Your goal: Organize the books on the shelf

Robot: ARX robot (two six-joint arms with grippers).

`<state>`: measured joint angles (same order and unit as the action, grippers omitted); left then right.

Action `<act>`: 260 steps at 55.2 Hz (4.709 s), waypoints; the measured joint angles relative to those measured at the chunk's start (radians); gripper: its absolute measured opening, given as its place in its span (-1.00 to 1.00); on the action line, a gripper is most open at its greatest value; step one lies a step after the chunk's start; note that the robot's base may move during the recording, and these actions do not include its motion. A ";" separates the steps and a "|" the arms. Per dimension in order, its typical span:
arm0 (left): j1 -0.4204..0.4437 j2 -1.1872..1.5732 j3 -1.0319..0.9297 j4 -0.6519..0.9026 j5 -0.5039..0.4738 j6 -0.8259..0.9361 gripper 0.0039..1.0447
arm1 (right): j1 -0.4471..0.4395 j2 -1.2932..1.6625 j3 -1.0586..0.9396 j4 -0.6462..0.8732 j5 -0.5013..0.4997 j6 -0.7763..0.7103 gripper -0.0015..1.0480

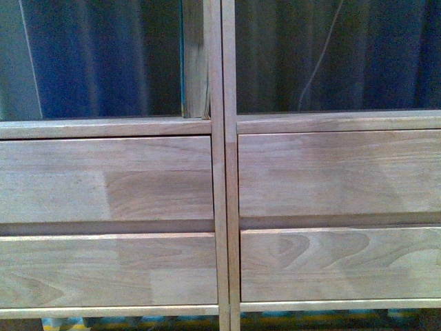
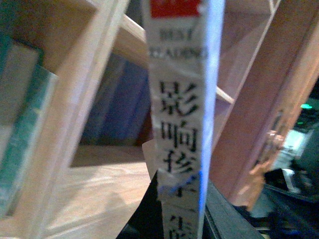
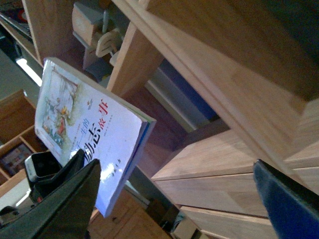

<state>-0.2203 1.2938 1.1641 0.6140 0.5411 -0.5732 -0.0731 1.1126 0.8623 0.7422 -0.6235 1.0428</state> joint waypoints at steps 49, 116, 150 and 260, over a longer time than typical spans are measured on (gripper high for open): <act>0.108 0.622 0.514 -0.197 -0.445 0.948 -0.88 | -0.365 -0.718 -0.408 -0.417 -0.192 -0.603 0.86; 0.004 0.937 0.901 -0.266 -0.612 0.993 -0.88 | 0.069 -1.028 -0.772 -0.760 0.620 -1.037 -0.94; -0.019 0.855 0.803 -0.304 -0.608 0.859 0.73 | 0.069 -1.104 -0.848 -0.746 0.621 -1.037 -0.94; 0.224 -1.215 -1.072 -0.632 -0.541 0.565 -0.95 | 0.069 -1.107 -0.848 -0.746 0.620 -1.037 -0.94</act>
<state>0.0036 0.0792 0.0925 -0.0185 0.0006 -0.0086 -0.0040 0.0055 0.0147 -0.0040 -0.0032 0.0055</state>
